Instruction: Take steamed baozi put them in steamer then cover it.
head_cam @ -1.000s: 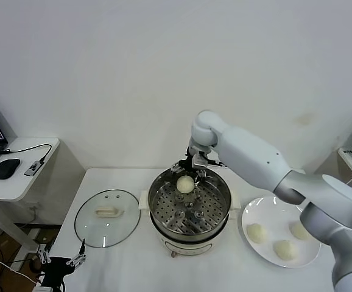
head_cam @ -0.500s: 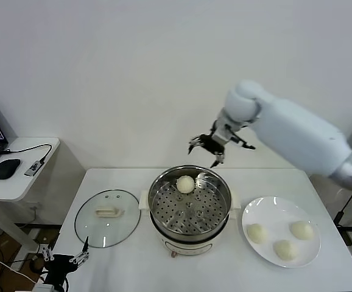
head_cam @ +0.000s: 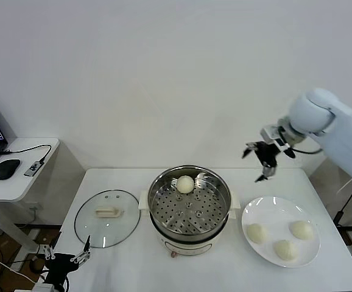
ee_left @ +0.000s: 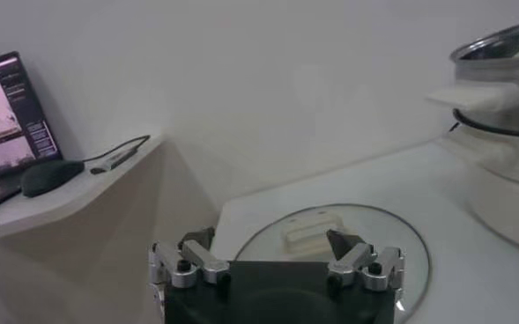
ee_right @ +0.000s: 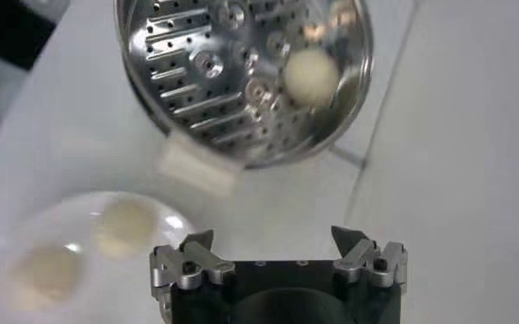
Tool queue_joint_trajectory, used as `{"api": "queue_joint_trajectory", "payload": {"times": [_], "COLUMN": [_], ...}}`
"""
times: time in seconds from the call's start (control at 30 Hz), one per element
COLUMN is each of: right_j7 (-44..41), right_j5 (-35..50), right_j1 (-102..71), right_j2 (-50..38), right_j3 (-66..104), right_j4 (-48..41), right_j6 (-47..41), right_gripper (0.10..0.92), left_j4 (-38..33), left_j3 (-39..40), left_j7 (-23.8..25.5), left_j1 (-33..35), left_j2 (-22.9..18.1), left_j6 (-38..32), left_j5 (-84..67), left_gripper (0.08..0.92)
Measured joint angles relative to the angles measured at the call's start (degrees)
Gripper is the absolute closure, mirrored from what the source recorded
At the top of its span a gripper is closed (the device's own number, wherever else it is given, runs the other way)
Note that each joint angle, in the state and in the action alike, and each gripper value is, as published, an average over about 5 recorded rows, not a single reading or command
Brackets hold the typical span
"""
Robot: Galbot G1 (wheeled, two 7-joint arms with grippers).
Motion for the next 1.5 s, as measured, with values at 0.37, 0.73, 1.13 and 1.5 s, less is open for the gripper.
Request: {"api": "queue_joint_trajectory", "payload": {"times": [0.37, 0.73, 1.13, 1.5], "right_j7": [0.02, 0.77, 1.62, 2.55], "right_j5": [-5.43, -8.81, -11.33, -12.56], "right_j1": [-10.97, -17.72, -22.93, -26.71], "right_j2": [-0.81, 2.26, 4.10, 6.04], "right_j3": [4.02, 5.77, 7.40, 9.33], "right_j4": [-0.97, -3.18, -4.83, -6.78], "right_j6": [-3.10, -3.85, -3.70, -3.00], "right_gripper": [0.203, 0.203, 0.203, 0.203], "left_j4": [-0.02, 1.22, 2.33, 2.77], "left_j3": [0.15, 0.13, 0.20, 0.52], "left_j7": [0.62, 0.92, 0.90, 0.80], "left_j1": [-0.16, -0.80, -0.94, -0.81], "left_j2": [-0.26, -0.02, 0.04, -0.18], "left_j6": [0.96, 1.05, 1.05, 1.00], "left_j5": [-0.17, -0.16, -0.14, 0.09], "left_gripper": [0.177, 0.177, 0.177, 0.177]}}
